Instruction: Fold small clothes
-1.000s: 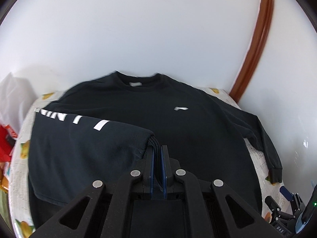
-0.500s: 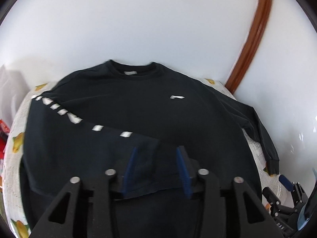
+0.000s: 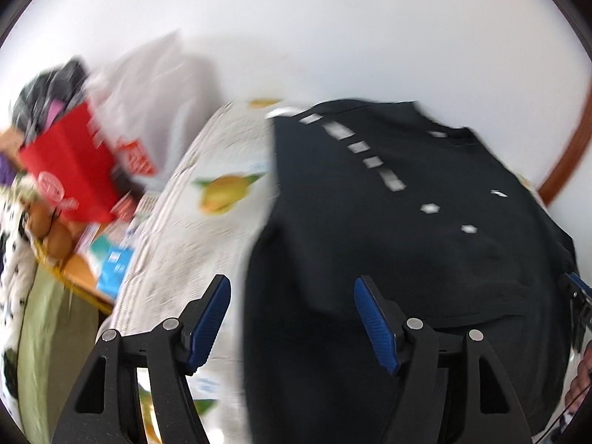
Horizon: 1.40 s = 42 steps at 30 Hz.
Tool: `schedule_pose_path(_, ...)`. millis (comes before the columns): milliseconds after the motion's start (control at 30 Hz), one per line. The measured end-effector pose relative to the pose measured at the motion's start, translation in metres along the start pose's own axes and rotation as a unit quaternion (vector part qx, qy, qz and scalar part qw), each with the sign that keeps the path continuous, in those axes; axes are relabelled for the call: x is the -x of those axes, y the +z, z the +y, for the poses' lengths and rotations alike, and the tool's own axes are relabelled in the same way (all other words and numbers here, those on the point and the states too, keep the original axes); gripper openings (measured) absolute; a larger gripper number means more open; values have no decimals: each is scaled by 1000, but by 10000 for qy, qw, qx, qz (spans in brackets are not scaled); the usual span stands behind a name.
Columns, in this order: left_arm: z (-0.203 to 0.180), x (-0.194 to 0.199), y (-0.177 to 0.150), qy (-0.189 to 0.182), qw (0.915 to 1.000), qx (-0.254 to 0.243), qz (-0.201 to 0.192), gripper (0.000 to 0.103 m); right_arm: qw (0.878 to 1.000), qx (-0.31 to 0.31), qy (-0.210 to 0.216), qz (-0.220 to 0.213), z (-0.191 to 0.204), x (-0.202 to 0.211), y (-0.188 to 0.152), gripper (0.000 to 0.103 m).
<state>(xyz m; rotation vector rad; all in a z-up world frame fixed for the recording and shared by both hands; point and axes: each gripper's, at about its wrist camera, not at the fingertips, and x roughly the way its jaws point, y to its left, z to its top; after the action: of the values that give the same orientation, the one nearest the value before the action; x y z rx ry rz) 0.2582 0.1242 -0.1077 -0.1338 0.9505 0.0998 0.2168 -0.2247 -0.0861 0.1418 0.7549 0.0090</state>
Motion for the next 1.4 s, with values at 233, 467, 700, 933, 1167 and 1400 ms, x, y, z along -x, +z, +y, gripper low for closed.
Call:
schedule_pose_path(233,41,-40,-3,280,9993,130,202,66,9967,-125,243,768,14,-79,10,56)
schedule_pose_path(467,40,-69,8,388,9991,-88,115,65,9946,-256,430,904,27,-118,13,33)
schedule_pose_path(700,14,-75,24,103,9991,-363,-211,34,9951,-60,698,697,36,-111,39,15)
schedule_pose_path(933,26,-80,29,-55,9999,-22,-142,6,9987,-46,447,-226,17,-75,92,15)
schedule_pose_path(1167,36,-80,25,-113,9997,153,-129,6,9948,-768,-392,-534,-55,-75,111,15)
schedule_pose_path(1400,34,-82,26,-30,9999,104,-64,6,9895,-1206,-732,305,-101,-124,82,15)
